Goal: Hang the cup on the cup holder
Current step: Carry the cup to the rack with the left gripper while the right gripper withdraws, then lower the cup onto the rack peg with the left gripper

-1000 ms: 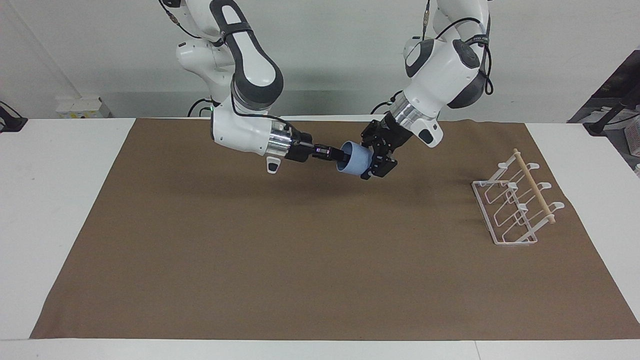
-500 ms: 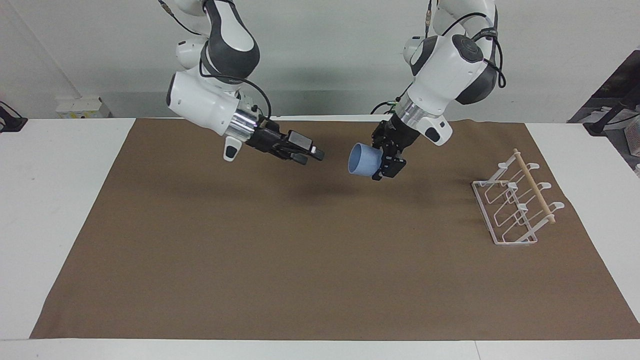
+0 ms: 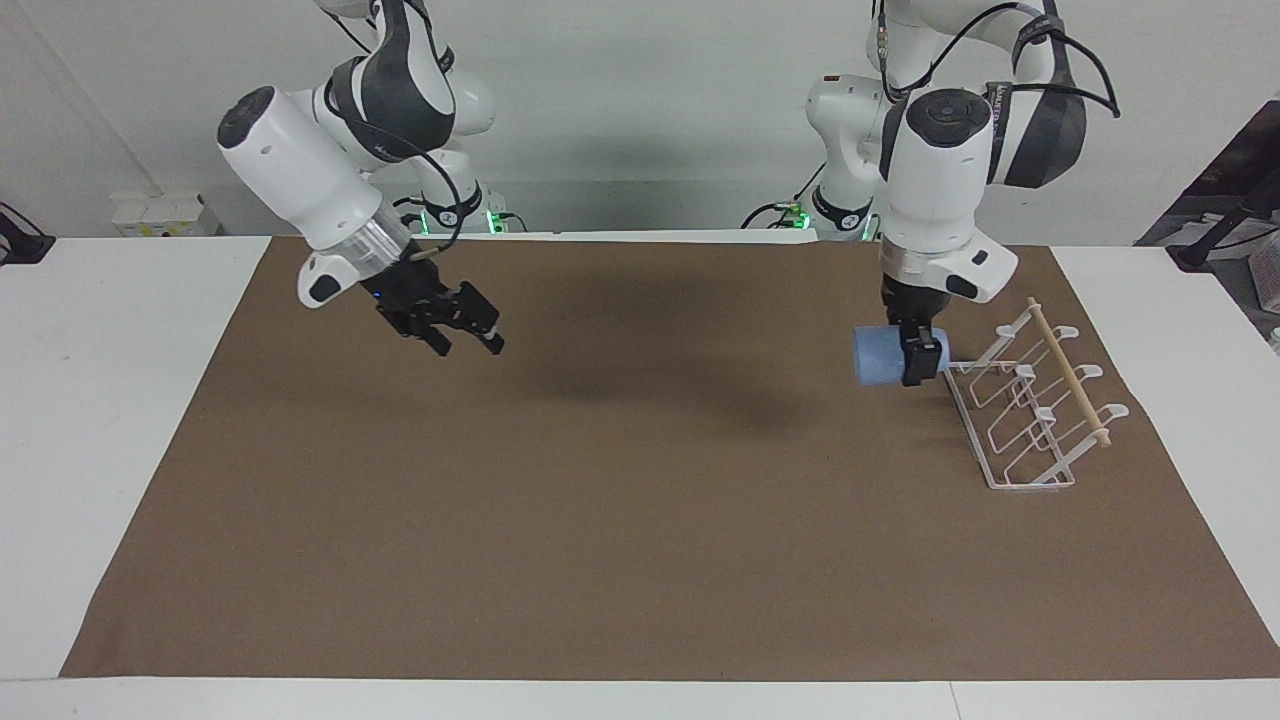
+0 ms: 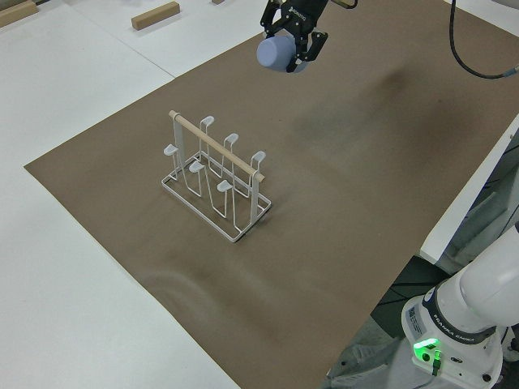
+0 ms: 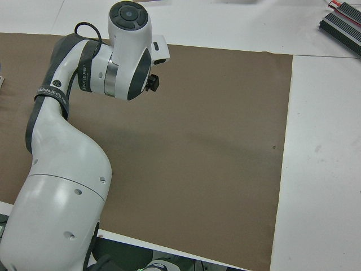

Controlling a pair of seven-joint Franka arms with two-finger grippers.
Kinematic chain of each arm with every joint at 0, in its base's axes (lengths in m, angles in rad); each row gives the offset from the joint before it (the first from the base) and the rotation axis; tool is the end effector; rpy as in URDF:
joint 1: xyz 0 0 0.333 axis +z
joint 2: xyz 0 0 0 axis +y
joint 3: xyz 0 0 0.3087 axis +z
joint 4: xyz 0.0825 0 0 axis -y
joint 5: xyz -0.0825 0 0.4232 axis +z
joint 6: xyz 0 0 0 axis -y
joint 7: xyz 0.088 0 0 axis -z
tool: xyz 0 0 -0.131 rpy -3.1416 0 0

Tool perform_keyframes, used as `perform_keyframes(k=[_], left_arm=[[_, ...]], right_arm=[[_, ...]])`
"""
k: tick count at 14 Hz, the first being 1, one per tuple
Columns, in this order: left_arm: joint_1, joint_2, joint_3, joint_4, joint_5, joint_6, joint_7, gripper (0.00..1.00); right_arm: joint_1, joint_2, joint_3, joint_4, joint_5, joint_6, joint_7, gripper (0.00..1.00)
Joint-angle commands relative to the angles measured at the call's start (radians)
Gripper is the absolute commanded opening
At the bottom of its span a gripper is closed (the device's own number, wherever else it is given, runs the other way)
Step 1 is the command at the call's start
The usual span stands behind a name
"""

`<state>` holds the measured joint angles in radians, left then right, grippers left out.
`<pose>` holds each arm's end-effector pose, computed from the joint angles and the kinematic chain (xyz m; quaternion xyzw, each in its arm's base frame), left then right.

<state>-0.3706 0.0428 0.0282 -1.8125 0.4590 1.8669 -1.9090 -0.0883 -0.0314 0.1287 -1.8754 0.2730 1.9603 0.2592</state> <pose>0.5963 -0.1659 0.4783 -0.7359 -0.6409 -0.1997 0.0890 0.6046 0.0487 0.4924 -0.9785 0.1519 -0.0380 0.1338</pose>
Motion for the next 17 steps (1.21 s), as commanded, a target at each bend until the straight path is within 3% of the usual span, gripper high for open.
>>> perform_keyframes(k=[1,6,8,12,14,17], left_arm=[[0.061,0.006,-0.007,-0.013,0.223,-0.031,-0.001,0.37],[0.065,0.081,-0.008,-0.05,0.625,-0.089,-0.007,0.36],[0.067,0.086,-0.008,-0.05,0.671,-0.069,-0.008,0.36],[0.082,0.08,-0.011,-0.08,0.675,-0.008,-0.012,0.36],[0.091,0.084,-0.011,-0.083,0.665,0.003,-0.027,0.36],[0.096,0.147,-0.008,-0.076,0.667,-0.003,-0.053,0.36]], right_arm=[[-0.062,0.007,0.012,0.163,-0.211,-0.211,-0.014,0.99],[-0.087,0.028,-0.032,0.39,-0.319,-0.561,-0.108,0.99],[-0.099,0.045,-0.04,0.413,-0.321,-0.638,-0.202,0.99],[-0.006,0.036,-0.112,0.386,-0.327,-0.65,-0.227,0.99],[-0.005,0.035,-0.113,0.383,-0.327,-0.649,-0.227,0.99],[0.001,0.031,-0.112,0.377,-0.328,-0.65,-0.227,0.99]])
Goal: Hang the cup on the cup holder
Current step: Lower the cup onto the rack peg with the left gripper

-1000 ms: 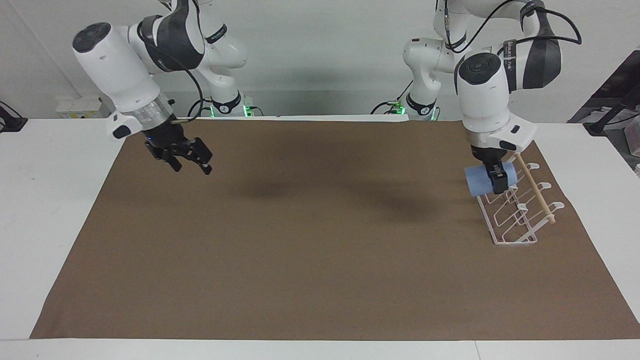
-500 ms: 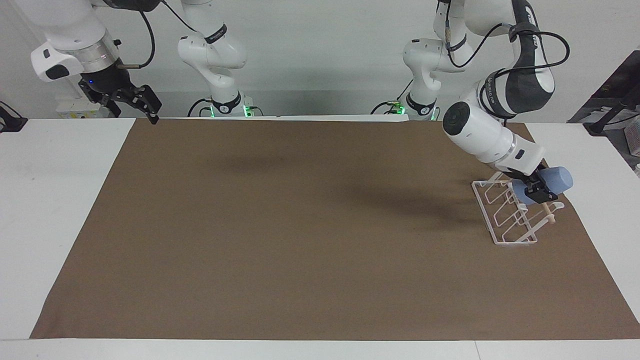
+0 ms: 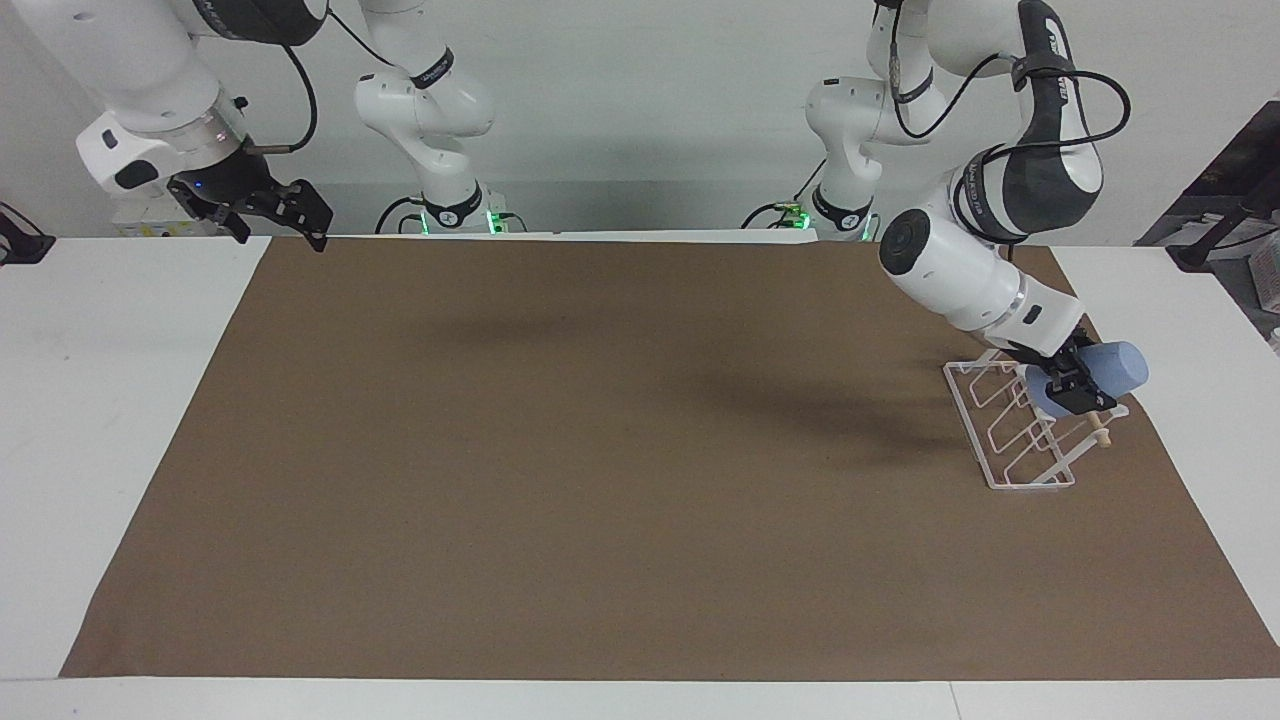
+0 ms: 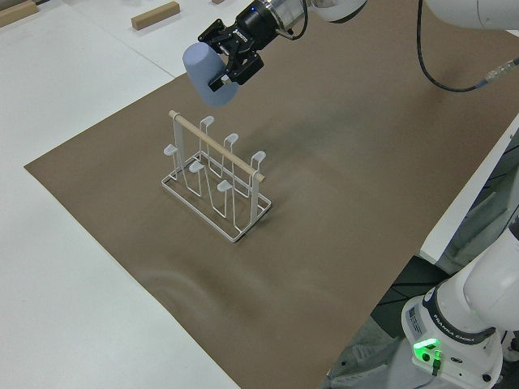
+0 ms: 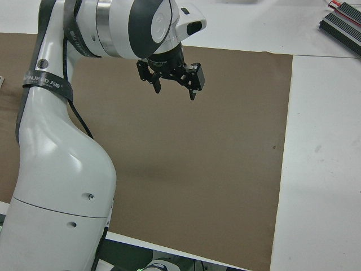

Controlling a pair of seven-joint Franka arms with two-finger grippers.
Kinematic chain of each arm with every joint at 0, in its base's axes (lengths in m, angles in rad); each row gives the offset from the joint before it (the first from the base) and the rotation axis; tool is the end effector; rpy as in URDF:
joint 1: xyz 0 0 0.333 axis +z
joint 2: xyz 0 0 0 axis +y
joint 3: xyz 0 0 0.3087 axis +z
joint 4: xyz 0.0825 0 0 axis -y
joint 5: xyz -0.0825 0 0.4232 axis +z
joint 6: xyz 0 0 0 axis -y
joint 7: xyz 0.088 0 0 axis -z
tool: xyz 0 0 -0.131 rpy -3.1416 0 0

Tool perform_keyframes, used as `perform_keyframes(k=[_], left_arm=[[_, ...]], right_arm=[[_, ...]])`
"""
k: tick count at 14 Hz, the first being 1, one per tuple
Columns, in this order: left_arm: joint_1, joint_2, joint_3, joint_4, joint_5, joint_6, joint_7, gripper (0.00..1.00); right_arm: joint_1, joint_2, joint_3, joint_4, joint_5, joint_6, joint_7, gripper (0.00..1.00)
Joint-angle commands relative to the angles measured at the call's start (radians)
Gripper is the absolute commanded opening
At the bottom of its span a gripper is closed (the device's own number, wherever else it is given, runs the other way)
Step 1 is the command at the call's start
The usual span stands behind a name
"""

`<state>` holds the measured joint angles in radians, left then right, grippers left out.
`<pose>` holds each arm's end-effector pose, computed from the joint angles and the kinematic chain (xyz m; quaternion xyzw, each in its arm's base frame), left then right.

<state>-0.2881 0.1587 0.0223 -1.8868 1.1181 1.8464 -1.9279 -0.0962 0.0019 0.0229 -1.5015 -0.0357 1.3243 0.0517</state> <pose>0.6328 -0.0776 0.4104 -0.7116 -0.4914 -0.4019 0.3011 0.5611 -0.0465 0.6079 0.9937 -0.0650 -0.0896 0.0166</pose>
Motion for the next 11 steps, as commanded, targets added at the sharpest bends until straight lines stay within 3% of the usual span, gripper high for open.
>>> perform_keyframes(k=[1,11], left_arm=[[0.015,0.032,-0.001,-0.006,0.012,0.019,-0.034,0.36],[0.058,0.033,-0.002,-0.008,0.019,0.088,-0.034,0.37]], right_arm=[[0.009,-0.002,-0.006,0.003,-0.02,-0.016,-0.021,0.99],[0.013,-0.011,-0.003,-0.012,-0.02,-0.007,-0.038,0.99]])
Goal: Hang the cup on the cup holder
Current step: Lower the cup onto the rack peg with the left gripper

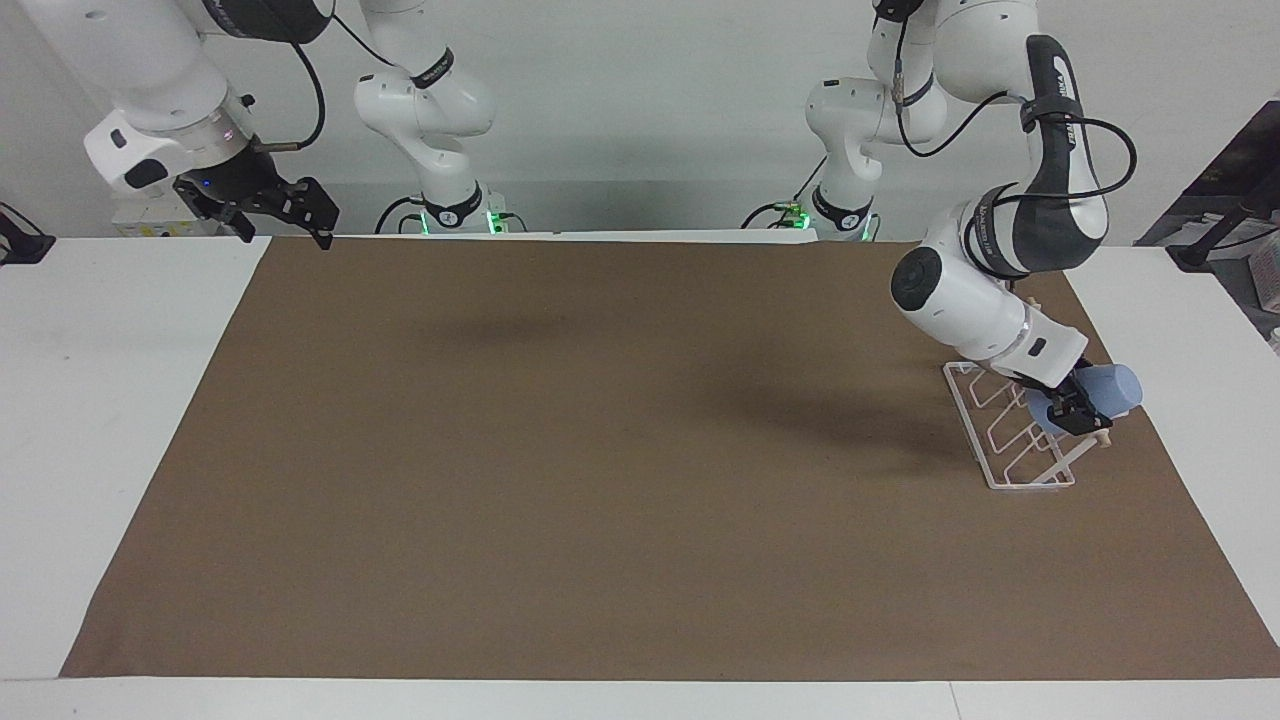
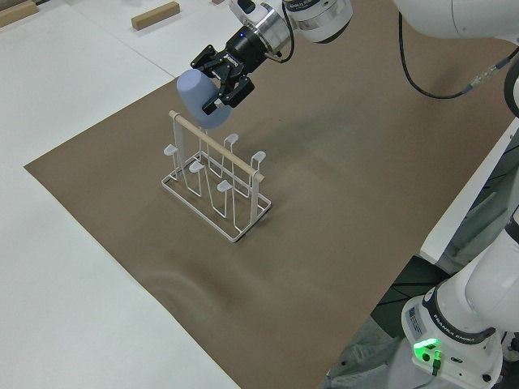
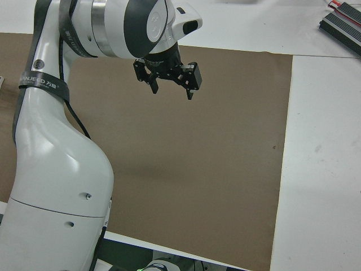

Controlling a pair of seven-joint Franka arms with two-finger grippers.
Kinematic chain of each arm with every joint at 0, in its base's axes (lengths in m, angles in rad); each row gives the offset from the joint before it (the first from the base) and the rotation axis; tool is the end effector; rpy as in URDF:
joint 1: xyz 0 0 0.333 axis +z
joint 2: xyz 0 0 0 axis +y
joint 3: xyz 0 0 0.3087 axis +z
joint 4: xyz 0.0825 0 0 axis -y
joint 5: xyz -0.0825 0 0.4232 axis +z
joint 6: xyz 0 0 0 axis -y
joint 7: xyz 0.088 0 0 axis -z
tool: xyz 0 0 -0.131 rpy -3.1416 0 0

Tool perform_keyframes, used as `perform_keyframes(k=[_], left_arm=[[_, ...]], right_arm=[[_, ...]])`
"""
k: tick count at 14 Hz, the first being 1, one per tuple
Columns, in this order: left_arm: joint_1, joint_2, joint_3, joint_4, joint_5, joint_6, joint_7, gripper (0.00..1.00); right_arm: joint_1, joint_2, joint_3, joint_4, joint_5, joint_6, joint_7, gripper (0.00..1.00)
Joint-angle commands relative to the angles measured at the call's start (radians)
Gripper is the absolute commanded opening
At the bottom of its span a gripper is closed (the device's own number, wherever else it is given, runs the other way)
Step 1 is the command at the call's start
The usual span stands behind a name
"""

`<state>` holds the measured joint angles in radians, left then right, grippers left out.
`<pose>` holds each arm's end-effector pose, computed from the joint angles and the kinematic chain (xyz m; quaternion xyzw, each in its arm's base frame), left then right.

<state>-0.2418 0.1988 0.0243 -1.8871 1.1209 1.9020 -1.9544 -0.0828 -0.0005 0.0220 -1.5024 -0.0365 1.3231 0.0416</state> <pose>0.6432 -0.0549 0.3851 -0.7107 -0.5019 -0.3942 0.2960 0.5608 -0.0396 0.6087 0.9944 -0.0538 -0.0894 0.0172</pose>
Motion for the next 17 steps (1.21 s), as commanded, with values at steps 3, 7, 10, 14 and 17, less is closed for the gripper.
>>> perform_keyframes(k=[3,7,10,14,17], left_arm=[[0.032,-0.009,-0.006,-0.023,0.013,0.061,-0.008,0.37],[0.019,0.057,-0.003,-0.029,0.013,0.049,-0.055,0.37],[0.019,0.062,-0.004,-0.04,0.014,0.035,-0.06,0.39],[0.019,0.063,-0.007,-0.017,0.014,-0.019,-0.022,1.0],[0.018,0.067,-0.012,0.023,-0.048,-0.086,0.072,1.0]], right_arm=[[0.002,-0.019,0.004,-0.025,-0.011,-0.01,-0.031,0.99],[-0.003,-0.019,0.003,-0.025,-0.006,-0.01,-0.032,0.99],[-0.003,-0.019,0.003,-0.025,-0.006,-0.01,-0.032,0.99],[-0.005,-0.019,0.003,-0.024,-0.006,-0.01,-0.032,0.99],[-0.005,-0.019,0.003,-0.025,-0.006,-0.01,-0.032,0.99]])
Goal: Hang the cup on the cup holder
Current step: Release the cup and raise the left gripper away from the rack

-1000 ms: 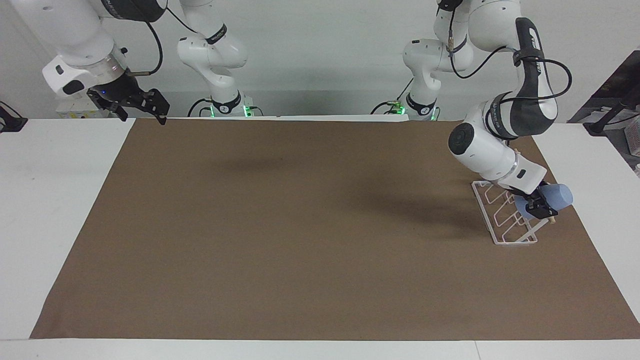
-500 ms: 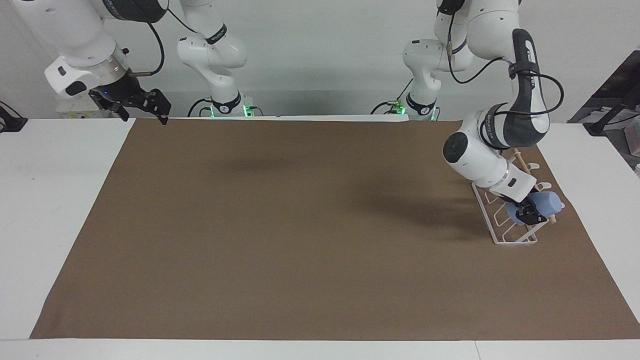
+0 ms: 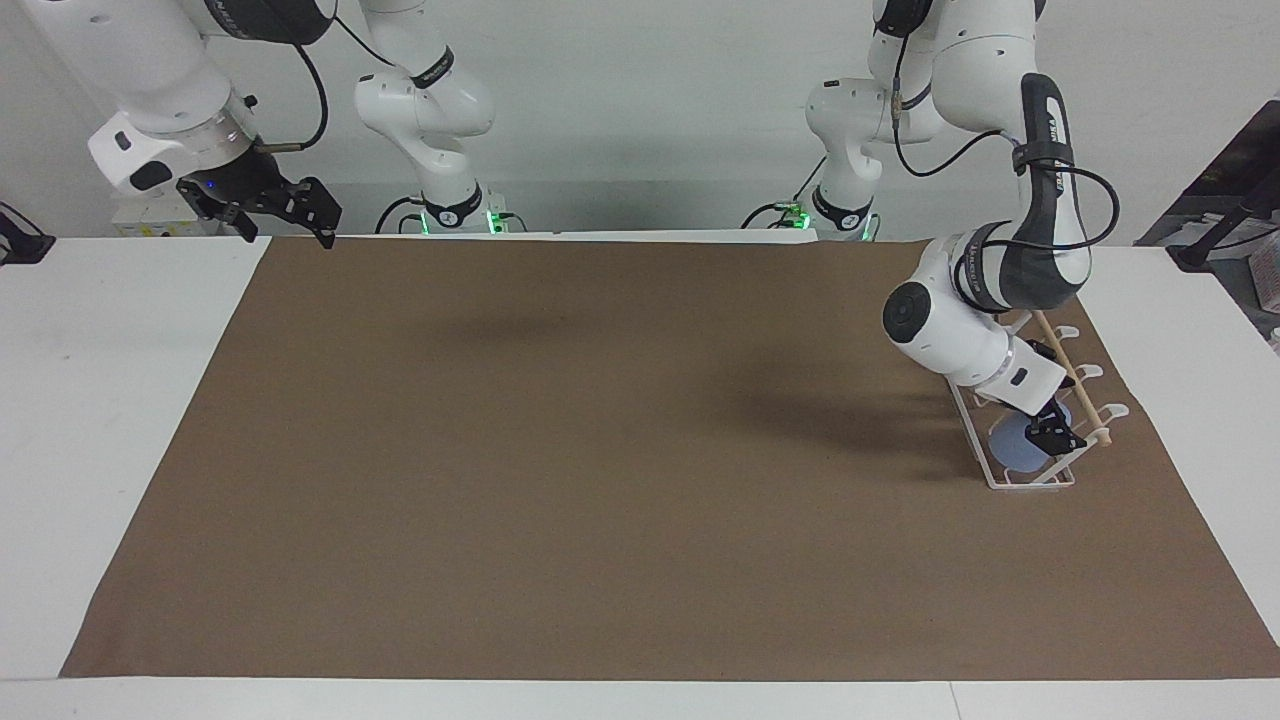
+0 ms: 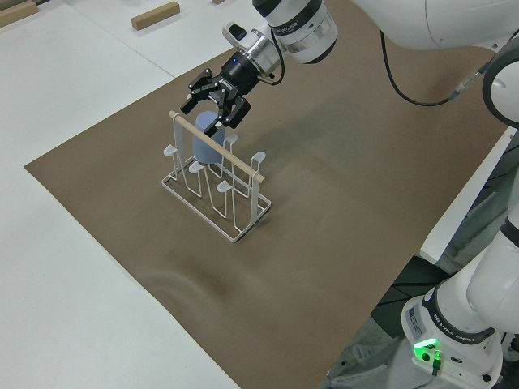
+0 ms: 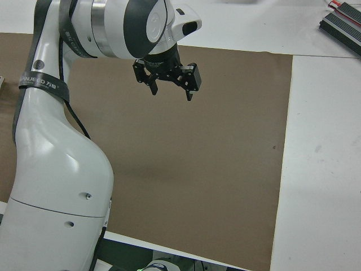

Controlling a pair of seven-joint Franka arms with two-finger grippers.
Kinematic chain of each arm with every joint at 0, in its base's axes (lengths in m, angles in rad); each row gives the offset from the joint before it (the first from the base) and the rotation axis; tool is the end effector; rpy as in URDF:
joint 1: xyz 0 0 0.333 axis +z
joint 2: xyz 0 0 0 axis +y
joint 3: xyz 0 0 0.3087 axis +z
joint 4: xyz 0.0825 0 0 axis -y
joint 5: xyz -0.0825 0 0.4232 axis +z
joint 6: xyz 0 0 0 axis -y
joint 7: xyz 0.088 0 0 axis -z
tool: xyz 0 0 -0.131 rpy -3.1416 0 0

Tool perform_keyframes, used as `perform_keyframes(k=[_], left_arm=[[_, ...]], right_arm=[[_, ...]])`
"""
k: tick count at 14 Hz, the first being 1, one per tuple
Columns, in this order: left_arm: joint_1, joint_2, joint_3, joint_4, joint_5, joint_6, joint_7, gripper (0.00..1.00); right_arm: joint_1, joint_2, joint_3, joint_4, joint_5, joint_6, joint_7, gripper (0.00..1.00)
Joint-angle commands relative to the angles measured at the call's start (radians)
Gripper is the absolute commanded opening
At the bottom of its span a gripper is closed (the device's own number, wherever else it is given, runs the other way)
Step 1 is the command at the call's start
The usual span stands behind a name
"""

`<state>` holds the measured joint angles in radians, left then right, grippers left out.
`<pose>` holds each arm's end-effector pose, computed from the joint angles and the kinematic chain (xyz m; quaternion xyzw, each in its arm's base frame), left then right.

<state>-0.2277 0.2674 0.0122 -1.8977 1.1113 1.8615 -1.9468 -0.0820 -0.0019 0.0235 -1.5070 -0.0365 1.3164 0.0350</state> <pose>0.6386 -0.0481 0.3355 -0.7158 -0.4925 -0.3614 0.3384 0.5594 -0.0382 0.6069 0.9942 -0.0494 -0.0944 0.0169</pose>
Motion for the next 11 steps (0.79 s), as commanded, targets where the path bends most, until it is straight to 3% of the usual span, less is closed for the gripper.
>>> perform_keyframes(k=[1,8,11], left_arm=[[0.004,-0.002,0.0,0.066,-0.089,-0.048,0.084,1.0],[0.002,-0.025,0.002,0.356,-0.419,-0.235,0.593,1.0],[0.008,-0.082,0.009,0.373,-0.508,-0.239,0.829,1.0]], right_arm=[[-0.005,-0.018,0.001,-0.021,-0.006,-0.003,-0.026,0.99],[-0.004,-0.02,-0.001,-0.019,-0.006,-0.002,-0.037,0.99],[-0.002,-0.018,-0.001,-0.018,-0.006,-0.002,-0.034,0.99]])
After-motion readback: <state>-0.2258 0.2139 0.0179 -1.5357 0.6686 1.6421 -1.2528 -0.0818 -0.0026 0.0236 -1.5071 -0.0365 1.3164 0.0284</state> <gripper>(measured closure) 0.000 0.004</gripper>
